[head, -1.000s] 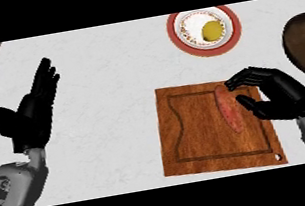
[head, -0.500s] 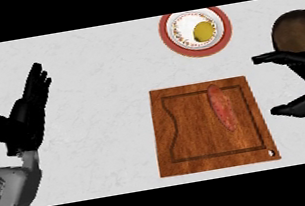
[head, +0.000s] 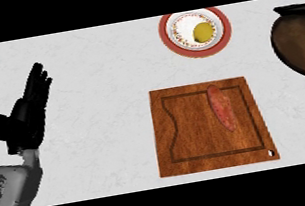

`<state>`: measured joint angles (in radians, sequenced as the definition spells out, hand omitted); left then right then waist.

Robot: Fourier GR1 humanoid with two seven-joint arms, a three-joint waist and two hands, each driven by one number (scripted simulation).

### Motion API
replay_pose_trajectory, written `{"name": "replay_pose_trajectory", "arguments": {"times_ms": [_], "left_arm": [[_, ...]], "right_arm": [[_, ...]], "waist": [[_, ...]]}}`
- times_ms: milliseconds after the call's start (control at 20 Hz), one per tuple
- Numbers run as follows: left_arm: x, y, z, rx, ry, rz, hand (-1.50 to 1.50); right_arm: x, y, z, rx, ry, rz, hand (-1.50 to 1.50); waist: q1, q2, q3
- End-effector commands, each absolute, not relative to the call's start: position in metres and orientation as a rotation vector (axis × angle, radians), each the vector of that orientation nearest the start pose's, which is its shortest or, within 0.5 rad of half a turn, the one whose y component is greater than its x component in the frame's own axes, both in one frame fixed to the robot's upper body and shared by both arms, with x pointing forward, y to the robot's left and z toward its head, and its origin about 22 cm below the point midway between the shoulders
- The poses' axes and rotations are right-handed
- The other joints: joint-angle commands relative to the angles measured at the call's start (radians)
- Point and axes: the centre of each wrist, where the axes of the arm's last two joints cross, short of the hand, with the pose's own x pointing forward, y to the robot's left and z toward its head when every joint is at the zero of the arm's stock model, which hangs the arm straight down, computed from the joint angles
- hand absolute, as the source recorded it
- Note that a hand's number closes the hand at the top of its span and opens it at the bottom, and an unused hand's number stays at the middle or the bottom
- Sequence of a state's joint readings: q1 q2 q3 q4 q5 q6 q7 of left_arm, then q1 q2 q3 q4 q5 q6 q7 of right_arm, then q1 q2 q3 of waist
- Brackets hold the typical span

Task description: Pick the sweet potato from the cutting board and place it in the pan

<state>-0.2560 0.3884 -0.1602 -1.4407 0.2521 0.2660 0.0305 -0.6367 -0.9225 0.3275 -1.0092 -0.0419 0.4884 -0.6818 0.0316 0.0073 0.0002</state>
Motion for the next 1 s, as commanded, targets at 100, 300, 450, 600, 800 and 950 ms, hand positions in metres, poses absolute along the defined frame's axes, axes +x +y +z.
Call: {"name": "replay_pose_trajectory", "arguments": {"times_ms": [100,300,450,600,800,950], "left_arm": [[0.296,0.269,0.044,0.181,-1.648,-0.052,0.00],[0.292,0.280,0.046,0.176,-1.629,-0.079,0.00],[0.295,0.270,0.037,0.188,-1.625,-0.048,0.00],[0.296,0.268,0.043,0.198,-1.626,-0.059,0.00],[0.301,0.277,0.051,0.202,-1.616,-0.037,0.00],[0.302,0.272,0.041,0.207,-1.612,-0.036,0.00]], "right_arm": [[0.383,-0.366,0.227,0.053,-1.734,1.381,-1.50],[0.397,-0.347,0.222,0.008,-1.770,1.414,-1.50],[0.398,-0.316,0.216,0.047,-1.745,1.431,-1.50],[0.399,-0.308,0.217,0.131,-1.704,1.473,-1.50],[0.384,-0.274,0.194,0.251,-1.687,1.485,-1.50],[0.375,-0.287,0.191,0.225,-1.672,1.535,-1.50]], "waist": [[-0.009,-0.004,-0.001],[-0.005,-0.003,0.000],[-0.020,-0.006,-0.001],[-0.021,-0.006,-0.001],[-0.037,-0.011,-0.001],[-0.035,-0.008,0.000]]}}
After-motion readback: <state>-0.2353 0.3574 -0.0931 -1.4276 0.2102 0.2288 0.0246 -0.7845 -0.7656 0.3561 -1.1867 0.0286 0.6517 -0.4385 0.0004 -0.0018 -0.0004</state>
